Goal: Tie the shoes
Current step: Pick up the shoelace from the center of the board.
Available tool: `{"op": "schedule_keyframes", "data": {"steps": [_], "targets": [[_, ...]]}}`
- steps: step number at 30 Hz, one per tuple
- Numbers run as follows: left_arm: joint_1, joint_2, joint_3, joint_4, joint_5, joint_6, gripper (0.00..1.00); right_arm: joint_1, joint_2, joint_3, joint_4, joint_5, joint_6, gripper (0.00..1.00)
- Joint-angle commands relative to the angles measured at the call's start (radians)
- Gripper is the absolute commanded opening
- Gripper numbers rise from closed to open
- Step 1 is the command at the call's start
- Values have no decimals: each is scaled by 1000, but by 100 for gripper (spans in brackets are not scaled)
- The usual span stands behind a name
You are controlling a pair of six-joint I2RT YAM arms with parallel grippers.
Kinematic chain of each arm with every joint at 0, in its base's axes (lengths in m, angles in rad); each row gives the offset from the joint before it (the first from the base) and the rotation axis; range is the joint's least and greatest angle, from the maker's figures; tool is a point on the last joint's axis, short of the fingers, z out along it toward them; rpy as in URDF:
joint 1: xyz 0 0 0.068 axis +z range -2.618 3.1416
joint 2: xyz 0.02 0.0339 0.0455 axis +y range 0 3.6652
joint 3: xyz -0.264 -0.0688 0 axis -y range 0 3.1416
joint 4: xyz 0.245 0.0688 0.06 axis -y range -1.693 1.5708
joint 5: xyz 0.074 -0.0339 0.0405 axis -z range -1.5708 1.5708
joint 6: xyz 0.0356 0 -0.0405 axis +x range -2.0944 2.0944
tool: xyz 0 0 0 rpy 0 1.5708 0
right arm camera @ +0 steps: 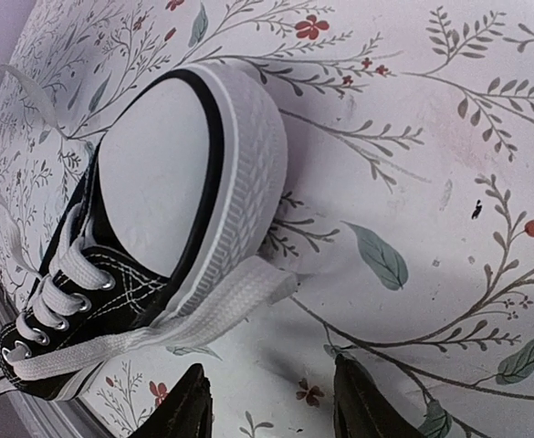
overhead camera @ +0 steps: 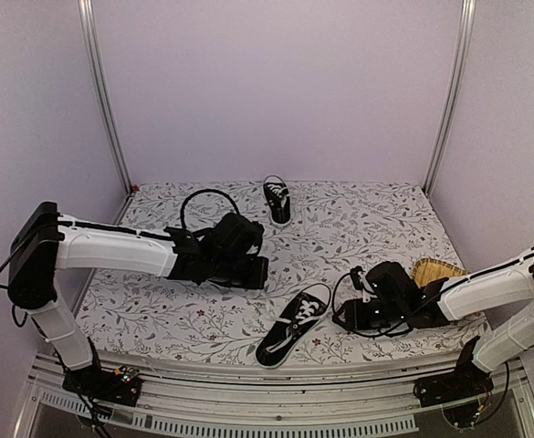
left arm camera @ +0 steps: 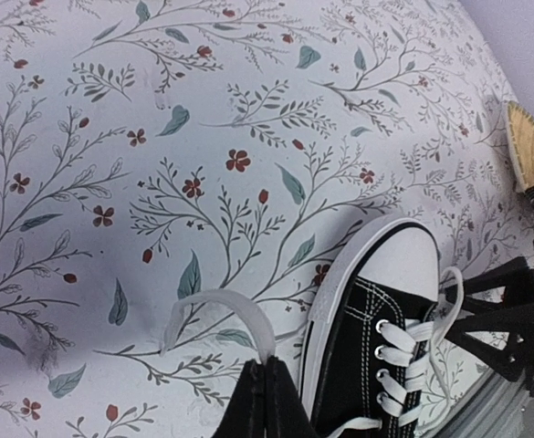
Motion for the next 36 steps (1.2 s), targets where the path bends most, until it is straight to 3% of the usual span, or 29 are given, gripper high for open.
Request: {"op": "schedule_keyframes", "data": {"steps": [1, 9, 18, 23, 27, 32, 36], "targets": [[14, -35, -22, 37, 22, -11, 0, 5, 1, -23, 54, 85, 11, 47], [15, -53, -50, 67, 46, -14, 0, 5, 85, -35, 169, 133, -11, 40], [17, -66, -49, 52, 58, -8, 0, 6, 172, -51, 334, 138, -91, 41], [19, -69, -49, 45, 65, -5, 0, 5, 240, -64, 463, 88, -192, 41], [20, -80, -53, 23, 44, -12, 0, 6, 303, -56, 536, 26, -269, 33], [28, -157, -113, 23, -2, -41, 0, 8, 365, 15, 539, -119, -336, 30], [42, -213, -169, 29, -6, -63, 0, 29, 387, 75, 506, -122, -340, 29]]}}
